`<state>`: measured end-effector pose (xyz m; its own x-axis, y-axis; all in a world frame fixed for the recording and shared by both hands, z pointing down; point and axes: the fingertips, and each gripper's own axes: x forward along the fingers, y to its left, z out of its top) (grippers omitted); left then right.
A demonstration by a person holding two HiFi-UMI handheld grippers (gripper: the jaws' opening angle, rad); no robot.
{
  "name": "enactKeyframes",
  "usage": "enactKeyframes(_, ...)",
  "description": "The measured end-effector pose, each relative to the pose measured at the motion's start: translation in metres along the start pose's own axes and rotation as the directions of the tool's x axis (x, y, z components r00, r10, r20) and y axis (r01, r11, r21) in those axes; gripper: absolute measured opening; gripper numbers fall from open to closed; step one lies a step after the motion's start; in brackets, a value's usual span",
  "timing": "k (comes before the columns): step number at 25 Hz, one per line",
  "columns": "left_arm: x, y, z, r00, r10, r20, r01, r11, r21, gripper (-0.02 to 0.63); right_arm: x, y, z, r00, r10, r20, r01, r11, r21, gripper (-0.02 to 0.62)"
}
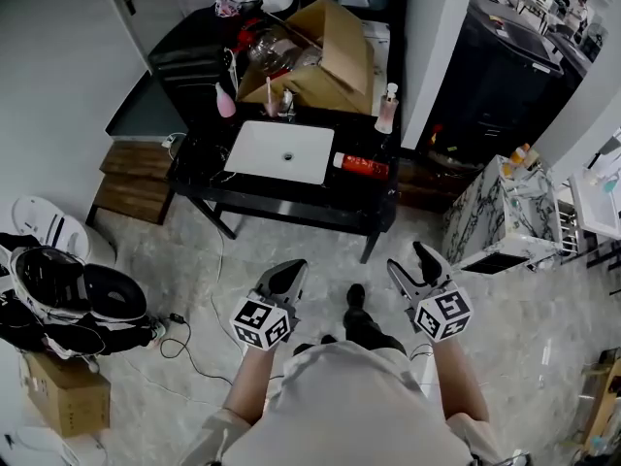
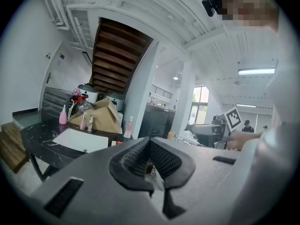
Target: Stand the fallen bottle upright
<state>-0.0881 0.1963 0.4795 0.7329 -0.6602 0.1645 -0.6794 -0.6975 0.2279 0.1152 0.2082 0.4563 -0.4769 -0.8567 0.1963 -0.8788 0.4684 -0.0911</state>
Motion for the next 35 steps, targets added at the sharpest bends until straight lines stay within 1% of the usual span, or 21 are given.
enactKeyframes(4, 0.023, 0.013, 0.006, 1.000, 0.008, -0.003, -0.008, 1.000, -0.006, 0.008, 0.021, -0.016, 0.000, 1.000, 0.009, -0.018, -0.009, 1.000, -0.009, 0.296)
enactKeyframes(9, 0.061, 0.028, 0.014, 1.000, 0.010, -0.014, -0.011, 1.000, -0.011, 0.008, 0.051, -0.051, 0.004, 0.999, 0.015, -0.040, -0.015, 1.000, -0.003, 0.296)
enactKeyframes(17, 0.122, 0.065, 0.025, 0.999, 0.031, -0.028, -0.031, 0.999, -0.022, 0.008, 0.106, -0.099, 0.006, 0.997, 0.044, -0.070, -0.044, 0.999, 0.001, 0.298)
enactKeyframes(26, 0.183, 0.095, 0.033, 0.995, 0.079, -0.060, -0.082, 0.996, -0.045, 0.008, 0.162, -0.156, 0.012, 0.989, 0.100, -0.107, -0.099, 0.995, 0.022, 0.298)
enactKeyframes(35, 0.235, 0.120, 0.041, 0.986, 0.141, -0.088, -0.145, 0.989, -0.039, 0.008, 0.217, -0.200, 0.006, 0.974, 0.182, -0.132, -0.179, 0.983, 0.039, 0.298)
